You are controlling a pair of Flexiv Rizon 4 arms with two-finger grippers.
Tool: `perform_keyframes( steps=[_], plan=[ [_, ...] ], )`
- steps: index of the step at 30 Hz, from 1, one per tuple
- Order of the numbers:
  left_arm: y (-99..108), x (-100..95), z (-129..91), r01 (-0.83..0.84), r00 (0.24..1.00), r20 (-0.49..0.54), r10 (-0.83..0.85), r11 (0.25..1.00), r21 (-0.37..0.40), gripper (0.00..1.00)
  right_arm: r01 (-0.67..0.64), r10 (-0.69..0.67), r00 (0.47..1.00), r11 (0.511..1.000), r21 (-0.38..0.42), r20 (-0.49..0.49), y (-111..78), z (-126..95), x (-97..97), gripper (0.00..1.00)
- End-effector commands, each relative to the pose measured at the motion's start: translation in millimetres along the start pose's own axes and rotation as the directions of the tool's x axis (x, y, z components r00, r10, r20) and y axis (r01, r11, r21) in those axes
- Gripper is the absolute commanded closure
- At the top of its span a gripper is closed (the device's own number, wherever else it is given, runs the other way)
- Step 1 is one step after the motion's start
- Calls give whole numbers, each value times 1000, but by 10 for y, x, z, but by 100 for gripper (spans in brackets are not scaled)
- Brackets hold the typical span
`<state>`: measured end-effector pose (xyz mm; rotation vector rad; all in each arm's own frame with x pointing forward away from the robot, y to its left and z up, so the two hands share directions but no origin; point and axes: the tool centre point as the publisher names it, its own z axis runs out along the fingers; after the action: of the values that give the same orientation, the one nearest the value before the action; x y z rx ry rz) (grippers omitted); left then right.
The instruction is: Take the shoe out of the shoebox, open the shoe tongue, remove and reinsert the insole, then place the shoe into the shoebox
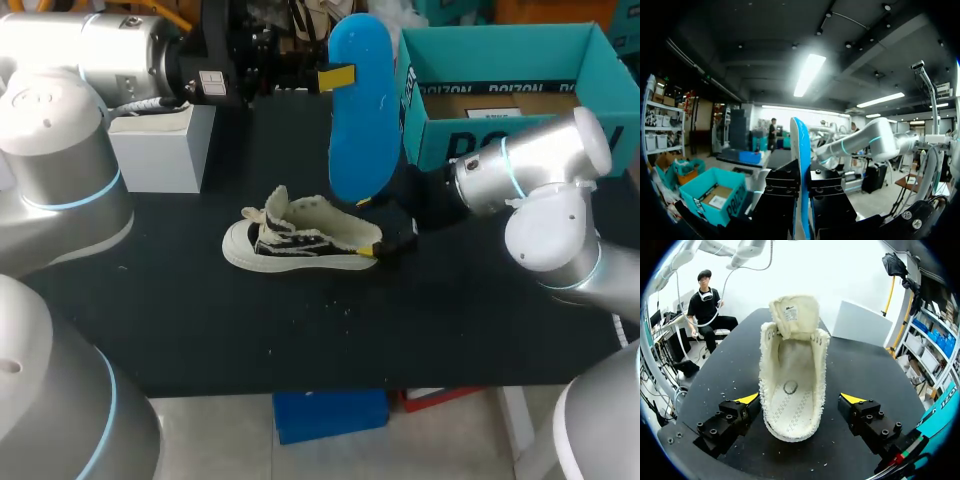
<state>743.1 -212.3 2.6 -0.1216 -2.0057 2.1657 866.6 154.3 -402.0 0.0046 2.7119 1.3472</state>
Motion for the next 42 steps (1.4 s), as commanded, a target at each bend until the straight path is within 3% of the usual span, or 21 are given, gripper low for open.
perform_keyframes(
  steps=[1,18,22,25,30,33,42],
  plan=[
    [12,3,17,-3,1000,5,3,1000,2,100,-3,3,1000,998,-65,1,-76,21,-6,0],
    [12,3,17,-3,1000,5,3,1000,2,100,-41,41,999,996,-80,-11,-223,59,29,0],
    [12,3,17,-3,1000,5,3,1000,2,100,-32,31,999,999,-43,-19,-196,-25,14,0],
    [12,3,17,-3,1000,5,3,1000,2,100,-9,10,999,1000,21,-30,-150,-111,-25,0],
    [12,3,17,-3,1000,5,3,1000,2,100,67,-45,994,973,223,-100,26,-266,-128,0],
    [12,3,17,-3,1000,5,3,1000,2,100,150,-88,981,913,380,-175,173,-332,-230,0],
    [12,3,17,-3,1000,5,3,1000,2,100,249,-116,957,794,554,-264,428,-306,-426,0]
  ],
)
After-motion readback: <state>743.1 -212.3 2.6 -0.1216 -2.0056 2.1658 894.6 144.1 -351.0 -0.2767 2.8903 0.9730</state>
